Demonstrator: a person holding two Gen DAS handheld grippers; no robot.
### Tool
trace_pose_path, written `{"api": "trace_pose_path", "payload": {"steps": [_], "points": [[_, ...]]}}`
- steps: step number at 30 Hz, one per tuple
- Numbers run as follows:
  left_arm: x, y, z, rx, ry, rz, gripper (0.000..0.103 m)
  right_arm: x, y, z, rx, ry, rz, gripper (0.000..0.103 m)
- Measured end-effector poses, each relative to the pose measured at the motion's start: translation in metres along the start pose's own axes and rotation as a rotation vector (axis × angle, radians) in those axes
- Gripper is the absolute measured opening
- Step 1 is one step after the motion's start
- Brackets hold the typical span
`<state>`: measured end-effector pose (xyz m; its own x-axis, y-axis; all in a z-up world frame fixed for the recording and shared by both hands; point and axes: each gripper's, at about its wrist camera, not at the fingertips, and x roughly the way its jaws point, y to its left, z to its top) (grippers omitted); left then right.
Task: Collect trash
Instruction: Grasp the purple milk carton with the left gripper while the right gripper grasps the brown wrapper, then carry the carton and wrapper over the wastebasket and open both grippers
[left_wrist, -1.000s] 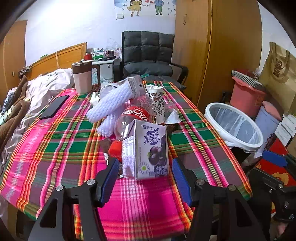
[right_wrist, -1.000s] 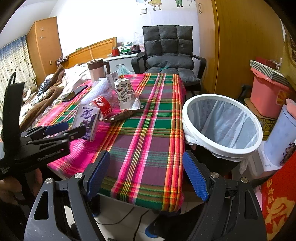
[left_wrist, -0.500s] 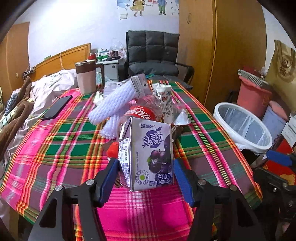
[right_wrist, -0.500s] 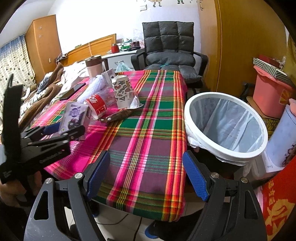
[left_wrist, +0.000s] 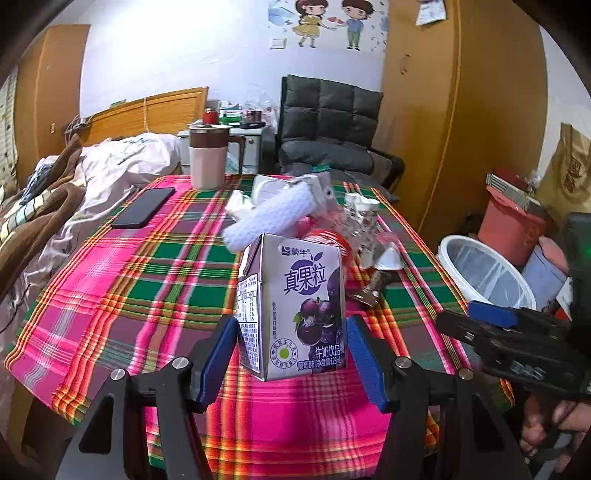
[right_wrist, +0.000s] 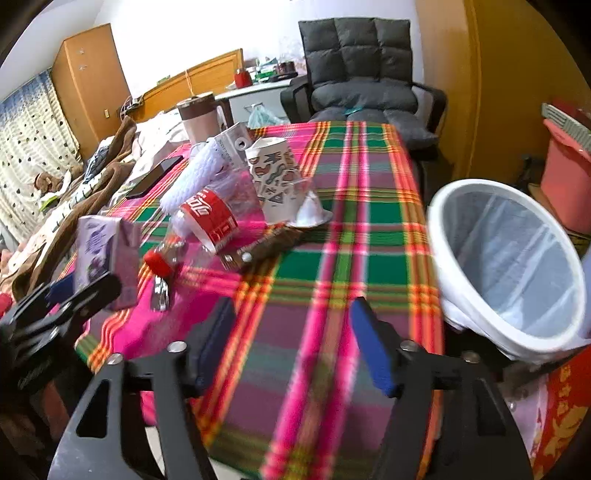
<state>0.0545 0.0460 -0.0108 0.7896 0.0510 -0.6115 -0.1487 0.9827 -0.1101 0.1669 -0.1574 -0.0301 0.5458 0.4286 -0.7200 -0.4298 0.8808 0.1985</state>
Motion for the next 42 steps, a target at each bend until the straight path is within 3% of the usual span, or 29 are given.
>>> {"api": "trace_pose_path", "payload": {"steps": [11,13,18,20,30,42], "points": [[0.002,0.025,0.004,-0.028,-0.015,-0.003,0.061,0.048,0.008,0.023,0.086,0.047,0.004,0.058],[0.004,0.027,0.004,-0.032,-0.013,-0.007,0.061,0.053,0.009,0.021,0.091,0.062,-0.003,0.053],[0.006,0.031,0.004,-0.04,-0.011,-0.013,0.061,0.048,0.009,0.012,0.061,0.078,-0.034,0.023],[0.006,0.031,0.003,-0.041,-0.009,-0.021,0.061,0.045,0.008,0.011,0.062,0.083,-0.036,0.02],[-0.004,0.017,0.0,-0.027,-0.007,-0.052,0.061,0.007,-0.01,-0.014,0.068,0.07,-0.018,0.019],[-0.012,-0.009,0.001,0.011,-0.001,-0.094,0.061,-0.005,-0.005,-0.007,0.055,0.033,0.027,0.019]]}}
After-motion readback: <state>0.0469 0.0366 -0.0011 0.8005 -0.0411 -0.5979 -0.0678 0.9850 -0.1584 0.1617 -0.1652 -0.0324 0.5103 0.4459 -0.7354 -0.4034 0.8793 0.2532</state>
